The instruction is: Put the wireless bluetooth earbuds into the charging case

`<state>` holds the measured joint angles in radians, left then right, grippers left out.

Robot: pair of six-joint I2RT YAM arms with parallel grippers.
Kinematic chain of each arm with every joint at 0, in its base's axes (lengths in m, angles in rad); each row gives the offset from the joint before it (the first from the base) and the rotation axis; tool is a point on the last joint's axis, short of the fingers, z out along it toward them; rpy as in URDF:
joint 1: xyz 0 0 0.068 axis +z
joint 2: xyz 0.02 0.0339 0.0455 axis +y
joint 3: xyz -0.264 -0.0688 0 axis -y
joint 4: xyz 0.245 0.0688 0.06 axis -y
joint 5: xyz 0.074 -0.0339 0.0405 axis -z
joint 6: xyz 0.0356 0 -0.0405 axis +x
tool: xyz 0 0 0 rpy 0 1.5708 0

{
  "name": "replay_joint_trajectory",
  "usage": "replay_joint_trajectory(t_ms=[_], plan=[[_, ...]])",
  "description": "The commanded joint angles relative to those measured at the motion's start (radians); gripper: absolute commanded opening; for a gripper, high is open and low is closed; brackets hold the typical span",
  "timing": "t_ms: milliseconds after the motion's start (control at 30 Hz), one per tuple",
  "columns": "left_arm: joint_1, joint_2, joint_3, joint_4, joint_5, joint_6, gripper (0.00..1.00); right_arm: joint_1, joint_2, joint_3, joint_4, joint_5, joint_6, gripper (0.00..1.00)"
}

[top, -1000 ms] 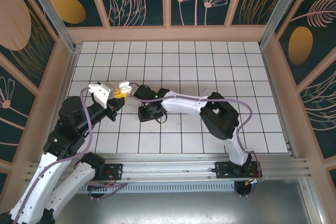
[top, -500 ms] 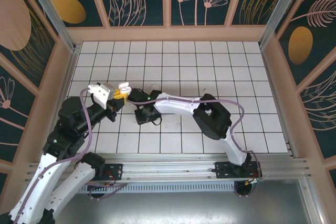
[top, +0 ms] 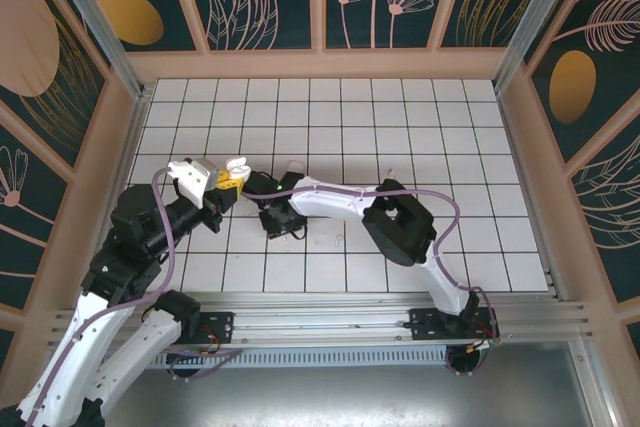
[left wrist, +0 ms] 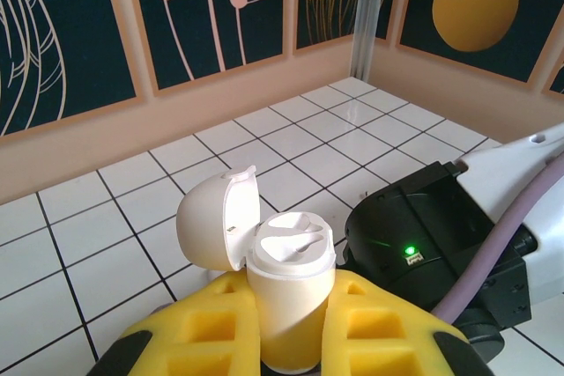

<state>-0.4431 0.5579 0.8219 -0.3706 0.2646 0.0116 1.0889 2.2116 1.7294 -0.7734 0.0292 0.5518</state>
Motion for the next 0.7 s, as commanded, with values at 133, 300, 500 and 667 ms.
replay_joint_trajectory(t_ms=[133,300,500,667], plan=[[0.005,-0.008,0.01,0.036,0.018,-0.006,0.0,0.027,0.049,0.064,-0.073,0.018,-0.026,0.35],[0.004,-0.011,0.012,0.033,0.018,-0.008,0.0,0.028,0.057,0.066,-0.089,0.015,-0.032,0.34],[0.004,-0.013,0.008,0.036,0.019,-0.013,0.0,0.028,0.065,0.061,-0.096,0.008,-0.039,0.3],[0.005,-0.015,0.007,0.036,0.016,-0.016,0.0,0.028,0.061,0.06,-0.098,0.014,-0.041,0.26]])
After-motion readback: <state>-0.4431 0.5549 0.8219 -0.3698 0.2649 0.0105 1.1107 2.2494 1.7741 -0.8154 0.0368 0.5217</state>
